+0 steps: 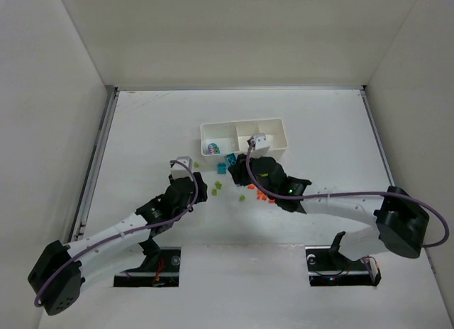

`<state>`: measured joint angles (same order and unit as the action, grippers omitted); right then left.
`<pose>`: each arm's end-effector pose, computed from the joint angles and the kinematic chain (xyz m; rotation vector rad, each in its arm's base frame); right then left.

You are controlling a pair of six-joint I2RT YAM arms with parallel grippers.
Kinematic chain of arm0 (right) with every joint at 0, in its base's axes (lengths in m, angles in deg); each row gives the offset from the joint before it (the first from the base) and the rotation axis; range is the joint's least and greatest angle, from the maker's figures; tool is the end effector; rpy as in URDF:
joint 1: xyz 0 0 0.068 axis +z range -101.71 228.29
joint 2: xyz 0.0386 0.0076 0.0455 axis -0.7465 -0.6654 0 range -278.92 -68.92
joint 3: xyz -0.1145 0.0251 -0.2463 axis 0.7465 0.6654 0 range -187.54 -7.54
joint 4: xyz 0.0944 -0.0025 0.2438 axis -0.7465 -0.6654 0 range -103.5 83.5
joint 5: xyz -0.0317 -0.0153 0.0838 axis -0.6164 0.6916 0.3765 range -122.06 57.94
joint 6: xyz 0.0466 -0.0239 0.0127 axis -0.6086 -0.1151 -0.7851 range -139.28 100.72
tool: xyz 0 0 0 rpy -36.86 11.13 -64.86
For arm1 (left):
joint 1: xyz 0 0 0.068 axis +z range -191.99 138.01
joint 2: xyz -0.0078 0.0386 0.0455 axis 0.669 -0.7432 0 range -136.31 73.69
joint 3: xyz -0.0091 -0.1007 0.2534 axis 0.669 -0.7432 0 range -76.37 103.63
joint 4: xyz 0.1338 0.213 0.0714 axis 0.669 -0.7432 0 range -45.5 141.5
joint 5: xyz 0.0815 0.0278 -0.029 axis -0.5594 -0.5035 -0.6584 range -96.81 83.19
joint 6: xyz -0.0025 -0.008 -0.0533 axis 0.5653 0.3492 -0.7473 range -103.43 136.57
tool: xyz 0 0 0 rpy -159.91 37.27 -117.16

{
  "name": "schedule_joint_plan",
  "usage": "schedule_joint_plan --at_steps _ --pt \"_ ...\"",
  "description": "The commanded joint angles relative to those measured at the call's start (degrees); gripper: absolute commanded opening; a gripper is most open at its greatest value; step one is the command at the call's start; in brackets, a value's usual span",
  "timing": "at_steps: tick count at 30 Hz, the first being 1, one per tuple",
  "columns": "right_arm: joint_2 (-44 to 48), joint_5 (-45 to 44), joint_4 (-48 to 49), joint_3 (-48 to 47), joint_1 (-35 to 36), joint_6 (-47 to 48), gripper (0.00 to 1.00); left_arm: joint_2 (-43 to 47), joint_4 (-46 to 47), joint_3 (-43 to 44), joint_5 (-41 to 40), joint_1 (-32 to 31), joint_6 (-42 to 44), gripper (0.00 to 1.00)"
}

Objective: Sort the legos into containers by color

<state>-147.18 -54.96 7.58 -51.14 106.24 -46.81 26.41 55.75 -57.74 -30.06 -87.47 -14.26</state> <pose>0.1719 0.2486 0.2445 -0.2454 1.9346 0.6208 0.1376 -0.1198 0.1986 -0.0080 1.9897 -0.4662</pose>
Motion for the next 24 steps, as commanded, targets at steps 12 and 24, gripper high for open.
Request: schedule_joint_plan --at_steps 12,24 --pt "-23.6 6.0 0.8 -25.2 -9.9 4.2 0.32 -11.1 11.8 0.5 -4.6 -7.5 -1.1 0.48" --pt "-15.6 3.7 2.8 -18.4 -9.8 4.1 0.65 -20.6 16.5 2.5 -4.2 -9.2 -0.4 0.45"
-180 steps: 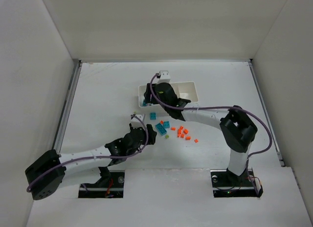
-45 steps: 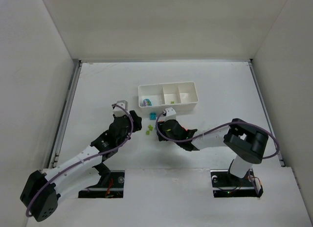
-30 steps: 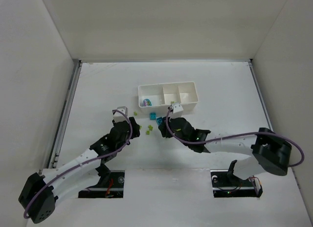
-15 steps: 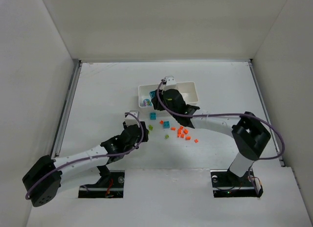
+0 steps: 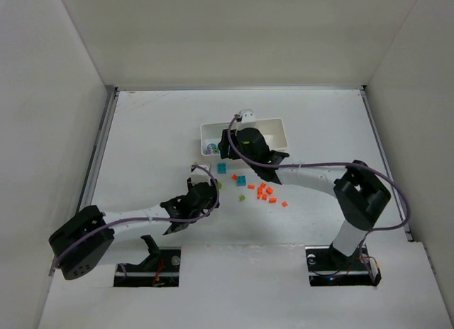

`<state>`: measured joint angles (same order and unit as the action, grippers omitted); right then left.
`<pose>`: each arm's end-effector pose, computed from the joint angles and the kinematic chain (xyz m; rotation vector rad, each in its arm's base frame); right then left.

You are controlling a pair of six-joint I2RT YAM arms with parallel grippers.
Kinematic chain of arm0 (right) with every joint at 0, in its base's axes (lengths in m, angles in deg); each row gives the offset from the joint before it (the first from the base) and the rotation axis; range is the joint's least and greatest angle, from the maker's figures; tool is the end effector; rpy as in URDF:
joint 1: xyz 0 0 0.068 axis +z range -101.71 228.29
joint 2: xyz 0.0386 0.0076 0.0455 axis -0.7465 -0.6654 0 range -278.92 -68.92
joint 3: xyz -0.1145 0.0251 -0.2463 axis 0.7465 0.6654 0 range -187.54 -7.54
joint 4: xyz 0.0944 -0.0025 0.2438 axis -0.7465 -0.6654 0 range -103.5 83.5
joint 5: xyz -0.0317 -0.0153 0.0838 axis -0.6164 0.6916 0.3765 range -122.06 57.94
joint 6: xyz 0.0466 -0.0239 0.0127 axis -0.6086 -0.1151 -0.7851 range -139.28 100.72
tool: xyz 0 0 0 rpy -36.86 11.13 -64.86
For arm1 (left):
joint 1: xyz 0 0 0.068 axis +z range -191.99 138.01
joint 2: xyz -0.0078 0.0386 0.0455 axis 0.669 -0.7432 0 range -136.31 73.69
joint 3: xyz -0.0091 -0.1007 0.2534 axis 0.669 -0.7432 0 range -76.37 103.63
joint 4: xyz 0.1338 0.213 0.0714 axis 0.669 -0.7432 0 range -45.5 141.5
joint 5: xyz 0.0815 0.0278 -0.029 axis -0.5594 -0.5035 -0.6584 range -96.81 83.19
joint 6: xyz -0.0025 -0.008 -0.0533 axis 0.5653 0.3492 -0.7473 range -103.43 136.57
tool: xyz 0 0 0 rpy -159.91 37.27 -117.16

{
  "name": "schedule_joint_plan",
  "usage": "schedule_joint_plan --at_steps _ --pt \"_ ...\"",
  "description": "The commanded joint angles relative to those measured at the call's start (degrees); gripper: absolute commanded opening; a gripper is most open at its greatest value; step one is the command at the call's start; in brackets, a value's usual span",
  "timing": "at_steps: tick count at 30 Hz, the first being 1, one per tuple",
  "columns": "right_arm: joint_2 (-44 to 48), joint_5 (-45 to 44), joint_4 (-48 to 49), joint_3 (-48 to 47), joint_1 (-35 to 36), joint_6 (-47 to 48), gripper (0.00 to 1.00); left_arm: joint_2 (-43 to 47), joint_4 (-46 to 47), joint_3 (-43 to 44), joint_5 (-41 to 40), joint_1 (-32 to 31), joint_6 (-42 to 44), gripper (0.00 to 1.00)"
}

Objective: Sort the legos into containers by color

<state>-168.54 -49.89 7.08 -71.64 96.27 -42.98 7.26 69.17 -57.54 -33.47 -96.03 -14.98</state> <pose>0.2748 0.2888 0.2400 -0.2094 1.9599 0.5259 0.1396 -0.1652 0.1622 0.1239 2.0589 -0.4474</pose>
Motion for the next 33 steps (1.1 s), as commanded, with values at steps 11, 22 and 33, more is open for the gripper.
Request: schedule_joint_plan --at_steps 11,22,33 --pt "20.1 -3.9 6.6 19.9 0.6 -1.9 0.62 -9.6 5.5 4.8 -1.0 -0.4 1.8 0.33" --pt "35.3 -6.4 5.0 31.0 1.8 -3.4 0.62 -8.3 4.0 5.0 -3.8 -1.3 3.5 0.17" --pt "49.5 -5.9 0.6 39.1 -2.1 -5.6 0.45 -0.1 -1.5 14.1 -3.5 -3.3 4.7 0.16"
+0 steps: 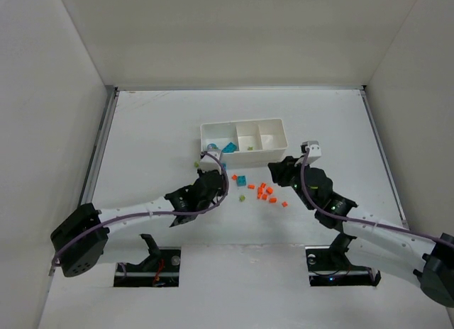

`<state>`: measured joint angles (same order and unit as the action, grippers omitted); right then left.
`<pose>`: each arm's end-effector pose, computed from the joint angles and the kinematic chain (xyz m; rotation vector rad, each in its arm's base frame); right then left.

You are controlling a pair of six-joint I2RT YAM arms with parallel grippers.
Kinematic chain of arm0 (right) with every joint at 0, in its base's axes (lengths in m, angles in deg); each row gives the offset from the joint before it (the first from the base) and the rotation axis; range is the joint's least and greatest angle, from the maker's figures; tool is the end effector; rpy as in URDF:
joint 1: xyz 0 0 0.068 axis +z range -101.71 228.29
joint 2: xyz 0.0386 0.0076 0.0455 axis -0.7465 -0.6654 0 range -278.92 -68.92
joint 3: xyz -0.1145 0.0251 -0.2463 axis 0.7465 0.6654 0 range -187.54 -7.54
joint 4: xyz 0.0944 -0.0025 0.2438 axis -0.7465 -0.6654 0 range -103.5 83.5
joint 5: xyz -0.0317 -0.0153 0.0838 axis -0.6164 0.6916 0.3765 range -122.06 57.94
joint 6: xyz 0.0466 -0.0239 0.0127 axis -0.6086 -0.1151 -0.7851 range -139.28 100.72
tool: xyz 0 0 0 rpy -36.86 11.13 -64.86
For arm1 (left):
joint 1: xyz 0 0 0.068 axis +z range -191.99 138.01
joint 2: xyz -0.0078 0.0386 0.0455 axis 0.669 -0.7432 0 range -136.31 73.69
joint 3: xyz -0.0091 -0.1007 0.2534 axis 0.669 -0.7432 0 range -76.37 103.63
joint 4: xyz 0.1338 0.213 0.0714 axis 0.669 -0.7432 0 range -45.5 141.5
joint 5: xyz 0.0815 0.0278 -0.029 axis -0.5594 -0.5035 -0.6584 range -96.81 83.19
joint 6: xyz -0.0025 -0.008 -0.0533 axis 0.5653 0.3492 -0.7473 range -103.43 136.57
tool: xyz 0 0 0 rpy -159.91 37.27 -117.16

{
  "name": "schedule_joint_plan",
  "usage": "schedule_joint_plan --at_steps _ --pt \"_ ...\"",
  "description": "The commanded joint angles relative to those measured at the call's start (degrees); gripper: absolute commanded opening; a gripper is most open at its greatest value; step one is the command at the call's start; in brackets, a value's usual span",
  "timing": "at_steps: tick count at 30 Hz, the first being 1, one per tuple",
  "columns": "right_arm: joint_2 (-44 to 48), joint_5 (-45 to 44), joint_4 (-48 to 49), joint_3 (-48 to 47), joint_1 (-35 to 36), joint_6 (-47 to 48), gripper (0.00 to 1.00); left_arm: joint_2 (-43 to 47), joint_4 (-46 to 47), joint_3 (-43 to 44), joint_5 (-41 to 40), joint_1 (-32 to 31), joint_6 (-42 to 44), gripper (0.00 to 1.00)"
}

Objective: Sort the legos into containers by color

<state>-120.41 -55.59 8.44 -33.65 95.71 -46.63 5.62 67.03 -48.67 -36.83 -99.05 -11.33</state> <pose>0.1509 0.1433 0.2500 -0.0063 1.7754 0.5950 0.1466 -0.1935 0.2014 0.1668 1.9635 -0.4541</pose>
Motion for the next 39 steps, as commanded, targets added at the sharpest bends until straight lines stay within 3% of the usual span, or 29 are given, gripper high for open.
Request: schedule_joint_plan --at_steps 1,5,14,22,29,34,39 --pt "1.4 -0.1 -0.9 1.2 -1.8 -2.3 0.40 0.5 1.3 7.1 0.8 0.1 1.4 0.17" --pt "-0.6 0.0 -2.2 1.3 -4.3 -3.9 0.31 -6.3 4.8 15.3 6.1 3.0 3.2 0.17" --pt "0.9 -0.7 -1.7 2.3 -4.4 -4.5 0.35 -25.9 8.2 33.5 11.9 9.0 5.5 0.17" --pt "1.7 0.0 -1.7 2.7 -5.3 -5.1 0.35 -35.7 6.8 41.9 13.5 10.9 6.1 0.25" --pt "-1.2 0.7 -1.6 1.3 -4.5 -4.2 0.33 -33.3 7.3 40.6 13.1 11.9 6.0 0.49" --pt "-6.9 3.1 0.1 -0.6 -0.3 -2.2 0.34 -24.6 9.1 32.3 12.0 13.1 5.8 0.48" --pt "-17.0 4.0 1.7 -4.6 5.3 0.8 0.54 -13.2 9.4 19.3 10.3 13.6 4.8 0.47"
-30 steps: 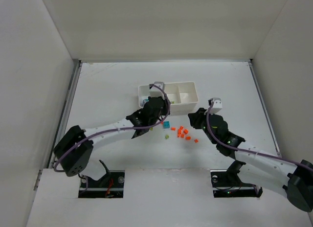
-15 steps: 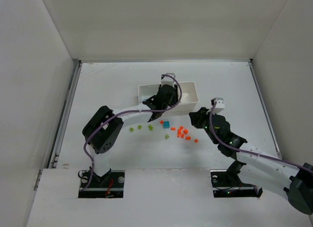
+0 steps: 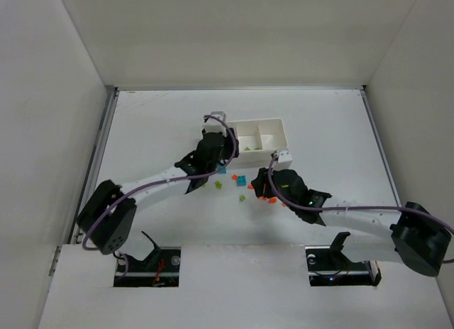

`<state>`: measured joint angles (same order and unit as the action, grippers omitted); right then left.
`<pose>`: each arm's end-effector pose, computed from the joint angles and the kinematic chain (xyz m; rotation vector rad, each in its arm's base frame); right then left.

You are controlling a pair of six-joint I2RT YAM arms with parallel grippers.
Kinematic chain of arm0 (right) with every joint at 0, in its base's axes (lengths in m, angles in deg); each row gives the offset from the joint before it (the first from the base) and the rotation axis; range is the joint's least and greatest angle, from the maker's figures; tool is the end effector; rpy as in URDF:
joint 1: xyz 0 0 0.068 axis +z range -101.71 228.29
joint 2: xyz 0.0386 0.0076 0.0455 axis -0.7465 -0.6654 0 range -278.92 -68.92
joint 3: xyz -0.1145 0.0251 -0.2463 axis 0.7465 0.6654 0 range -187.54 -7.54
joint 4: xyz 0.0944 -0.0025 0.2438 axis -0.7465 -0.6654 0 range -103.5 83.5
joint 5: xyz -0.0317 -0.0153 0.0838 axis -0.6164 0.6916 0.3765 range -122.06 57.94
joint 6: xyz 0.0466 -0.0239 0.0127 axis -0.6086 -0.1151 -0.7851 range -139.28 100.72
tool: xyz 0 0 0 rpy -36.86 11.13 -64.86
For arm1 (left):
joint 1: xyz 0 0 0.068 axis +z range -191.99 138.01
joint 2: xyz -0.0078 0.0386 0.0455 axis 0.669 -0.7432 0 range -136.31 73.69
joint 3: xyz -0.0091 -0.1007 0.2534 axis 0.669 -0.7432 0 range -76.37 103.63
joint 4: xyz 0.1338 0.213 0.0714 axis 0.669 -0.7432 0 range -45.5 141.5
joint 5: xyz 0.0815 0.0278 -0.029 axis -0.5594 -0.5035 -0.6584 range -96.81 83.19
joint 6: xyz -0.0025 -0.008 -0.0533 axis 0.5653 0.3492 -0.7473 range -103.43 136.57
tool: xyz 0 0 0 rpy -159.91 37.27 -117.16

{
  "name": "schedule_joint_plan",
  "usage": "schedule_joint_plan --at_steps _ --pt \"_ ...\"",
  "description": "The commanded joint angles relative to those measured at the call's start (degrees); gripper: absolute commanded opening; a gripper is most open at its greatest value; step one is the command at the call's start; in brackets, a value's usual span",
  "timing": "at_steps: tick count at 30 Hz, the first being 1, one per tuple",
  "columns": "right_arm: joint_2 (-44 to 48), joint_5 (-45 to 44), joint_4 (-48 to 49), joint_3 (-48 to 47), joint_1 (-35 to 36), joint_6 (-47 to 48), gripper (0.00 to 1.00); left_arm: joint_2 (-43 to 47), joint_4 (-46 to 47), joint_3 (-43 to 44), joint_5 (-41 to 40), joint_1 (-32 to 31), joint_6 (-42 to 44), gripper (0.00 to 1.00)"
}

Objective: Sort the legos into containers by color

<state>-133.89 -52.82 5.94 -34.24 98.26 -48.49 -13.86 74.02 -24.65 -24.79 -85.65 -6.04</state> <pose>0.1604 0.1714 0.2013 -0.1356 2.0243 0.5210 0.2590 -0.2319 0.2576 0.1079 1.8216 -0.5430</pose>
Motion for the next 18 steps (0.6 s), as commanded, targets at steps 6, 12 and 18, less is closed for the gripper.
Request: schedule_joint_plan --at_steps 6,12,18 --pt "-13.1 1.1 5.9 -7.7 3.5 3.0 0.70 19.4 1.2 -18.7 -5.7 -1.0 -1.5 0.47" --pt "-21.5 0.8 5.3 -12.4 3.5 3.6 0.67 27.9 -2.4 -26.2 -6.8 -2.3 -4.6 0.46" --pt "-26.8 0.6 5.2 -15.7 3.5 4.2 0.65 32.7 -6.1 -30.4 -6.8 -4.5 -5.7 0.46"
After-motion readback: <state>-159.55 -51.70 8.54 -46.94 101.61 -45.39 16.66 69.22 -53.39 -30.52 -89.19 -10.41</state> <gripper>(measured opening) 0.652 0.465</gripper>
